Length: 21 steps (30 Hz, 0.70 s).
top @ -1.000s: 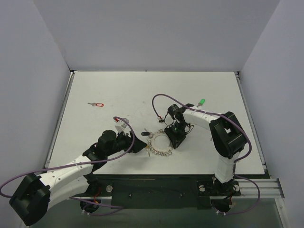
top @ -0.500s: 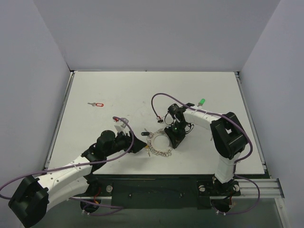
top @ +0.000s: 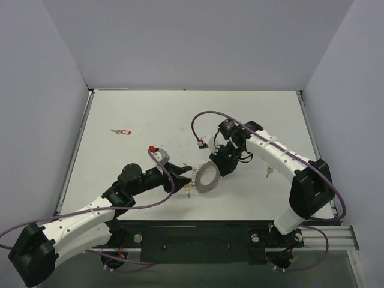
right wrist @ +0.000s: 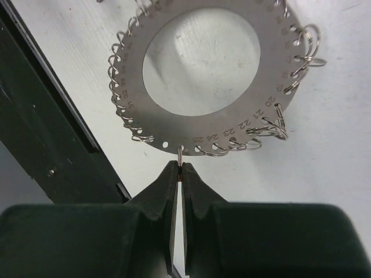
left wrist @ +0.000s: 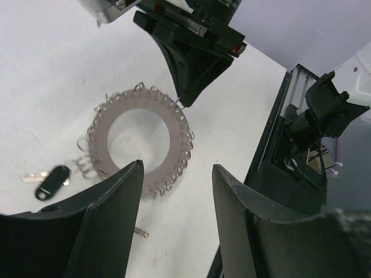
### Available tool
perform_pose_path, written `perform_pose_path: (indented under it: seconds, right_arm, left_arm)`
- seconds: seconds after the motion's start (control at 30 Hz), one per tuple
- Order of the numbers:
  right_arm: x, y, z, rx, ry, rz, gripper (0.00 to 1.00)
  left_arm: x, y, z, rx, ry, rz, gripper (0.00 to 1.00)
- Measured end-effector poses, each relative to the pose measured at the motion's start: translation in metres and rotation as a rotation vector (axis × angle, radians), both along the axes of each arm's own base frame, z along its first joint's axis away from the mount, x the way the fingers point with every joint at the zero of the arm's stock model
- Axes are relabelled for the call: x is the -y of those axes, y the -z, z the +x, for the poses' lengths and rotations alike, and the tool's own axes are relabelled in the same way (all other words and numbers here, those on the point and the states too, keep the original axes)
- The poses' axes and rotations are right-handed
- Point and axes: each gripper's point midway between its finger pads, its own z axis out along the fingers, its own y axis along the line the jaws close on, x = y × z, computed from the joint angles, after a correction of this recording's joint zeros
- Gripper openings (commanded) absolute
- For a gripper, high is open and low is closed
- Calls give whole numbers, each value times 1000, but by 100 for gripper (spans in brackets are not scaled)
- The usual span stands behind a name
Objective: Put the keys on the keyring
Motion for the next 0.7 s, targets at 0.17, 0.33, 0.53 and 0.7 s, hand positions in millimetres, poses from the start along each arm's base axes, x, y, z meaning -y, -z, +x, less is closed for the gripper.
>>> perform_pose_path:
  seconds: [0.17,0.33,0.53,0.7]
  right_arm:
    - [1,-41,7,121,-132,47,0]
    - [2,-69,7,200,-242,83,0]
    - [1,-94,6,245,-356,112,0]
    - [1,-108,-2,253,-479,152,0]
  left_arm:
    - [13,-33,3,218,86,-12,60]
    - [27,-39,8,327,151,-5,56]
    - [48,-36,23,361,187,4,55]
    - [62,-30,31,368,205,-38,47]
